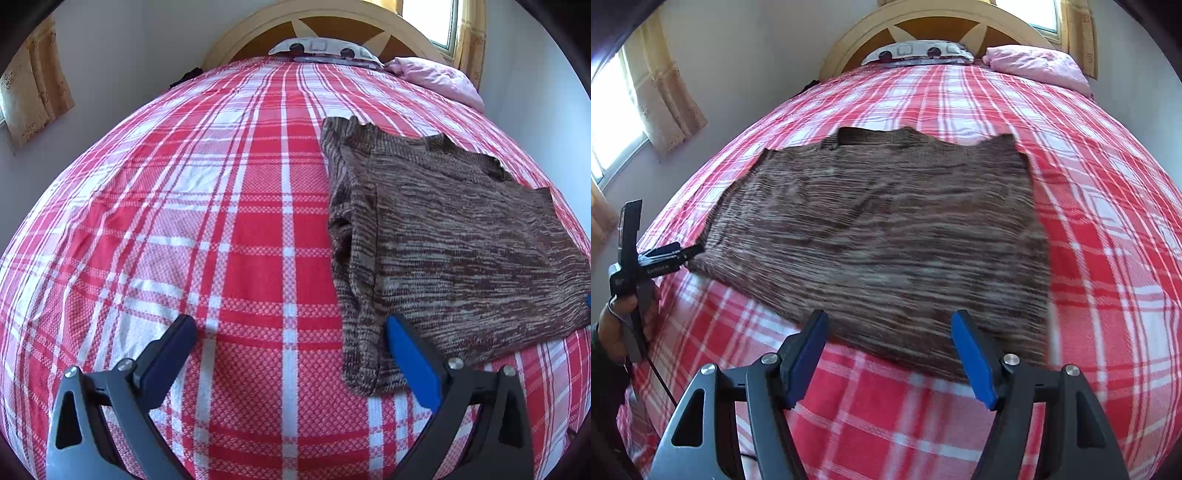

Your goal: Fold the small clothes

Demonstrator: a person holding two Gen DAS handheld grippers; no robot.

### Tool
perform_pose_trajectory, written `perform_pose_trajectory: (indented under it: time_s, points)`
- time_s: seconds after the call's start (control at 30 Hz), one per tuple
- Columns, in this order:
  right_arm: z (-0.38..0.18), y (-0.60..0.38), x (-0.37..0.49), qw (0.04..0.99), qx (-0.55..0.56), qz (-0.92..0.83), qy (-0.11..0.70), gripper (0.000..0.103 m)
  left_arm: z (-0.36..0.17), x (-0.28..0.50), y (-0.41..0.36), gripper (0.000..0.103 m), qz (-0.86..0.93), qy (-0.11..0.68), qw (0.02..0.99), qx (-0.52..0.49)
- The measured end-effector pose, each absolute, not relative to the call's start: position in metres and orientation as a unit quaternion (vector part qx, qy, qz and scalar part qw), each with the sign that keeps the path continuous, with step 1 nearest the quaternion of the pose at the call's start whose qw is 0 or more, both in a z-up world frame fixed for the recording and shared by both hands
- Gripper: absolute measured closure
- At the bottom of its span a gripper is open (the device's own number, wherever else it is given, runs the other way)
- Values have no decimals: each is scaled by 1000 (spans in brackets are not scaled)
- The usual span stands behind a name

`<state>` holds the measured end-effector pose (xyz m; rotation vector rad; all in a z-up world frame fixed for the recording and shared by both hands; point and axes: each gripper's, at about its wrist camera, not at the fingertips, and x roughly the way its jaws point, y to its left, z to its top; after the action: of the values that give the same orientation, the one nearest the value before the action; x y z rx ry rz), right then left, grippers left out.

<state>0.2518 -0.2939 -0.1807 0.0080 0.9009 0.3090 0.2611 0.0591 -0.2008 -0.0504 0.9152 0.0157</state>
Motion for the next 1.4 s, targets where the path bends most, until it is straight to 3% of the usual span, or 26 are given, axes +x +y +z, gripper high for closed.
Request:
perform_pose_trajectory:
  time_s: [0.37, 0.57, 1.03, 1.4]
  points:
    - [-184, -154, 268, 885, -103, 223, 395, 34, -202, 259, 62, 0, -3, 443, 896, -34]
    - [-199, -126, 260, 878, -139, 237, 391, 34, -198, 251, 70, 0, -13, 440, 897, -43]
    - [-206, -61, 235, 869, -247, 266, 337, 34, -194, 223, 132, 0, 20, 399, 901, -168]
    - [-214, -4, 245, 865, -330, 235, 297, 34, -192, 230, 147, 0, 5, 401, 899, -176]
